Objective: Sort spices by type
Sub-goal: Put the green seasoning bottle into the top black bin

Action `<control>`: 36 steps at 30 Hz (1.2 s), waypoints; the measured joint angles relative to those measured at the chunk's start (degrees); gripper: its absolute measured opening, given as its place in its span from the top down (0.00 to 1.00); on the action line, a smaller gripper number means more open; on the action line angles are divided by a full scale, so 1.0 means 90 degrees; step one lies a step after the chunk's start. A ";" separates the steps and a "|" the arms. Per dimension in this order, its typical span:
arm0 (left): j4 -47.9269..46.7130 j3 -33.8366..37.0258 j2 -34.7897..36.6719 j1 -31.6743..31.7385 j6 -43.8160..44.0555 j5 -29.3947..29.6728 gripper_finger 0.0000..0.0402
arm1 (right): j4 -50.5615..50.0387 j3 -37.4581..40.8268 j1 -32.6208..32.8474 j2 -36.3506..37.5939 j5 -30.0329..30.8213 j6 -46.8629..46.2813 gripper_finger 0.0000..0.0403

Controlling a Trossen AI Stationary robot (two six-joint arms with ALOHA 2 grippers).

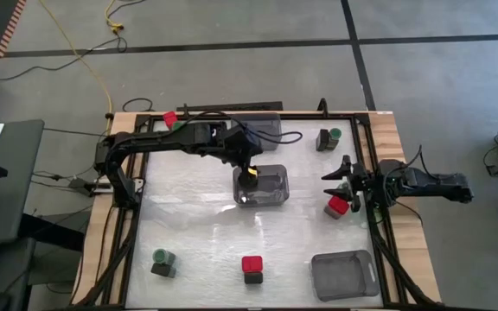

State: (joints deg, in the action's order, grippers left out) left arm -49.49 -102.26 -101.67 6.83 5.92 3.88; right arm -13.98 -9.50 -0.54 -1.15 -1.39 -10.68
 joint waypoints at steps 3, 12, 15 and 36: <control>0.0011 0.0000 0.0000 0.0002 0.0055 0.0011 0.28 | -0.0056 0.0000 0.0000 0.0000 0.0000 0.0002 0.38; -0.0012 0.0410 0.0157 -0.0192 -0.0003 0.0514 0.28 | 0.0467 0.0000 -0.0217 0.0000 0.0438 -0.0166 0.38; 0.0439 0.1171 0.0520 -0.0213 0.0102 0.0557 0.28 | 0.0575 0.0000 -0.0308 0.0000 0.0587 -0.0333 0.38; 0.2313 0.5827 0.4466 -0.0174 0.1063 0.0579 0.28 | 0.3456 -0.0054 -0.0877 -0.0665 0.0948 0.0561 0.18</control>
State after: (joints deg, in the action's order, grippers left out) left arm -28.68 -49.81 -61.47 5.27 15.49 9.09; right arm 17.12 -9.98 -8.43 -7.13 7.14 -5.63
